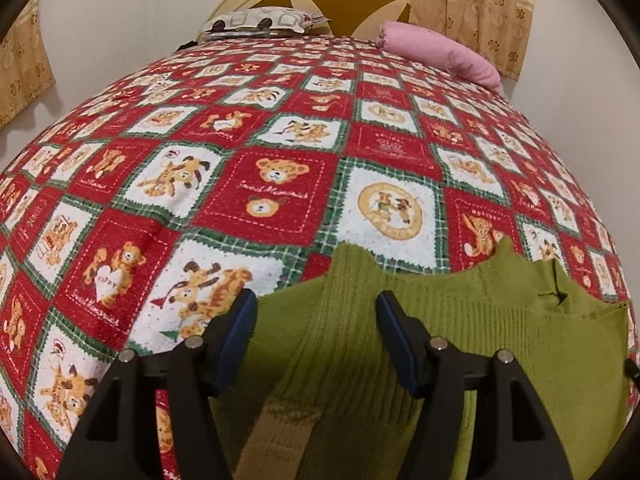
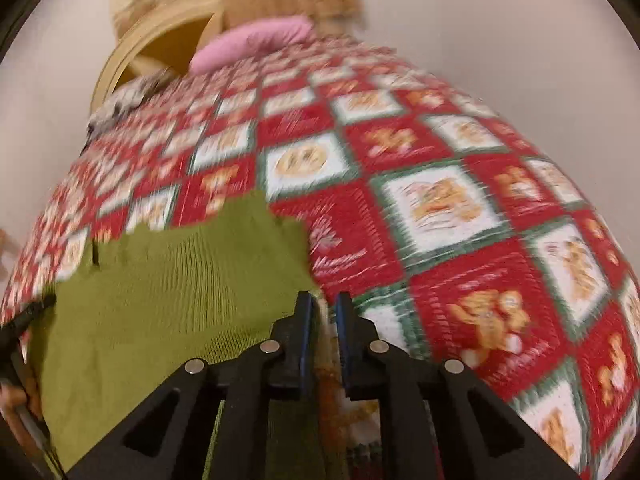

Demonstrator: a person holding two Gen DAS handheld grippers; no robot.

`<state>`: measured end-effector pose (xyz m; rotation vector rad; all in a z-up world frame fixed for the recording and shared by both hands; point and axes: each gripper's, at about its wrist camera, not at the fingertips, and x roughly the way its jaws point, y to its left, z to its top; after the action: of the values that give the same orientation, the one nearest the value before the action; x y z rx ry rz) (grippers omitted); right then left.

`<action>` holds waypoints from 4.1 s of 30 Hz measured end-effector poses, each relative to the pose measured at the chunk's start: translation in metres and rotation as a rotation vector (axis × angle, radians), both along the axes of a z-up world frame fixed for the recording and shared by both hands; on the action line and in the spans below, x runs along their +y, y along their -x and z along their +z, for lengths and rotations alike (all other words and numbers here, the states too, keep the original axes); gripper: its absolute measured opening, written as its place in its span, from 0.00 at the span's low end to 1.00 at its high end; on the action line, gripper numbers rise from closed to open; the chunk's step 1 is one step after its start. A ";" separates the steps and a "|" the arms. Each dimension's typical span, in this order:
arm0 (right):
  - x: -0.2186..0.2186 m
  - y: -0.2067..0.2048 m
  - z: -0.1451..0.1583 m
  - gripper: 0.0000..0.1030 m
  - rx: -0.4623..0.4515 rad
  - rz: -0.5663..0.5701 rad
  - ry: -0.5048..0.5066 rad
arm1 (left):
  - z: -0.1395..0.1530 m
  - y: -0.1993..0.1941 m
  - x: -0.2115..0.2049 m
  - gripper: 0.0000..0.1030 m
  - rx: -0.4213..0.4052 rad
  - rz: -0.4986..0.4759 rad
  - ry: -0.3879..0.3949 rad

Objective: Fold small clothes

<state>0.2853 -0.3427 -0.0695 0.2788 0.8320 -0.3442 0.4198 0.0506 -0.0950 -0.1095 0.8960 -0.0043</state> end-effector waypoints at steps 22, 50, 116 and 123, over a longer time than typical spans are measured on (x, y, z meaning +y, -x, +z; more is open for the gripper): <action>0.043 -0.027 0.008 0.15 -0.018 0.112 0.155 | -0.005 -0.010 0.003 0.96 0.052 0.064 -0.042; 0.103 0.047 -0.023 0.19 -0.046 0.355 0.044 | -0.002 0.170 0.025 0.95 0.035 -0.079 0.017; 0.206 0.039 -0.030 0.21 -0.083 0.570 -0.174 | 0.016 0.132 -0.071 0.26 -0.129 -0.289 0.135; 0.194 0.042 -0.026 0.21 -0.089 0.587 -0.246 | 0.017 0.141 -0.062 0.26 -0.138 -0.295 0.215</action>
<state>0.2432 -0.1488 -0.0952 0.2626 0.8294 0.3196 0.2788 -0.0114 -0.0777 -0.1743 0.7655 -0.3790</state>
